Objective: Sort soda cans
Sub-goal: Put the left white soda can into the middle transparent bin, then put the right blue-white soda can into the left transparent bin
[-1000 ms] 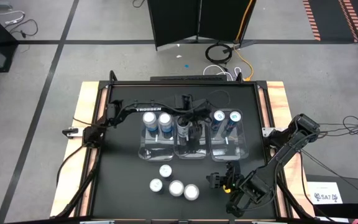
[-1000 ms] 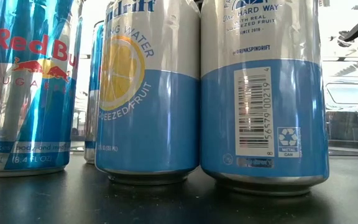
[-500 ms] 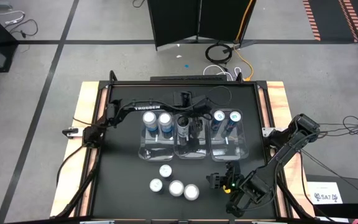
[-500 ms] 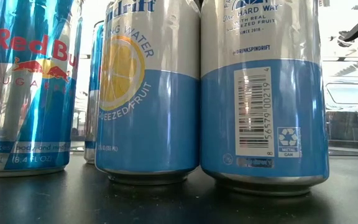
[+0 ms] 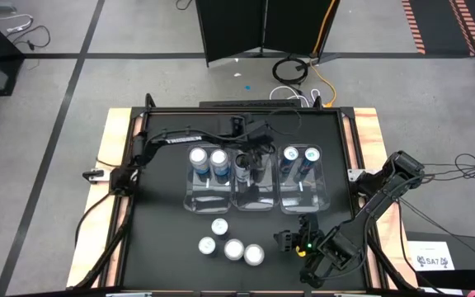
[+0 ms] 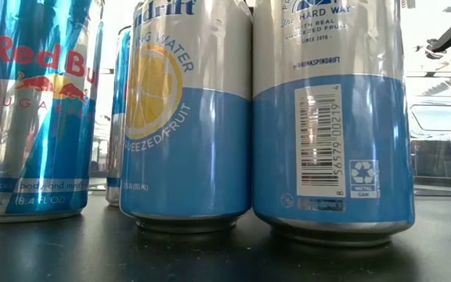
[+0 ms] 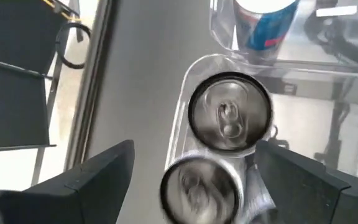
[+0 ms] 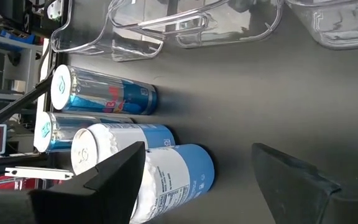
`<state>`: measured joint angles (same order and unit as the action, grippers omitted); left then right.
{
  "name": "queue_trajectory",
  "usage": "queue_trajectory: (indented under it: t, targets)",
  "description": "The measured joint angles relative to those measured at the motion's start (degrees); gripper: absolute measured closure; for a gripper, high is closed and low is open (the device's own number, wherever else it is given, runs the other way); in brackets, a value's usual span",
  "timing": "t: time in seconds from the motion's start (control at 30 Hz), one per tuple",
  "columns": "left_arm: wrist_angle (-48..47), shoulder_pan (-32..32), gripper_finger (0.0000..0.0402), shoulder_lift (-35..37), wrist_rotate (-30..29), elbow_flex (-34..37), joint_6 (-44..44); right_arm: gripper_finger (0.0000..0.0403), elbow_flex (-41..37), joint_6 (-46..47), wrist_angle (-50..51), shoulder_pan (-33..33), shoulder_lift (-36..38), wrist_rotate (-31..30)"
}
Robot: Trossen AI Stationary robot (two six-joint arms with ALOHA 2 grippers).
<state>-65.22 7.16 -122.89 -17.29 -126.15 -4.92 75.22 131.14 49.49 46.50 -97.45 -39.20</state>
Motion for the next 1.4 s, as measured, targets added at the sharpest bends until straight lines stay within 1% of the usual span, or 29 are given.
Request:
queue_trajectory:
  t: [0.23, 0.47, 0.53, 0.63, 0.7, 0.8, 0.97, 1.1, 1.17, 1.27, 1.4]
  targets:
    - [-1.45, -1.92, 0.0061, 7.08, 0.89, -0.04, 1.63, 0.0117, 0.0, -2.28, -0.15, 0.0, 0.0, 0.02]
    - [-2.24, -5.6, 0.0061, 14.18, 1.32, -0.07, 1.81, 0.0117, 0.0, -5.78, 0.19, -1.04, 0.0, 0.17]
    - [-4.86, -7.09, 0.0061, 15.84, 2.59, -0.07, 4.82, 0.0117, 0.0, -7.05, 0.11, -1.35, 0.0, 0.2]
    - [-7.66, -9.43, 0.0061, 17.78, 4.29, -0.07, 14.31, 0.0117, 0.0, -9.27, 0.09, -1.77, 0.0, 0.37]
    - [-10.44, -11.49, 0.0061, 18.71, 4.33, -0.07, 16.29, 0.0117, 0.0, -9.07, 0.03, -1.92, 0.04, 0.51]
    - [-11.51, -16.28, 0.0061, 19.69, 0.79, -0.07, 17.9, 0.0117, 0.0, -9.54, -0.01, -1.95, 0.1, 0.34]
    - [-13.53, -26.99, 0.0061, 19.7, -6.3, 0.23, 20.16, 0.0117, 0.0, -15.25, -1.73, -1.91, 0.11, 0.03]
    - [-11.58, -34.32, 0.0061, 20.09, -14.75, 6.0, 28.27, 0.0117, 0.02, -18.98, -2.53, -1.81, 0.43, 0.07]
    - [-10.88, -37.62, 0.0061, 20.74, -17.62, 10.03, 32.93, 0.012, 1.15, -20.39, -1.64, -1.81, 0.48, 0.11]
    - [-4.97, -42.09, 0.0061, 23.73, -18.78, 17.37, 37.79, 0.0129, 4.79, -22.96, 2.27, -1.79, 0.48, 0.31]
    - [8.16, -46.15, 0.0061, 29.02, -18.61, 30.52, 40.36, 0.0147, 11.66, -26.91, 8.2, -1.93, 0.51, 0.64]
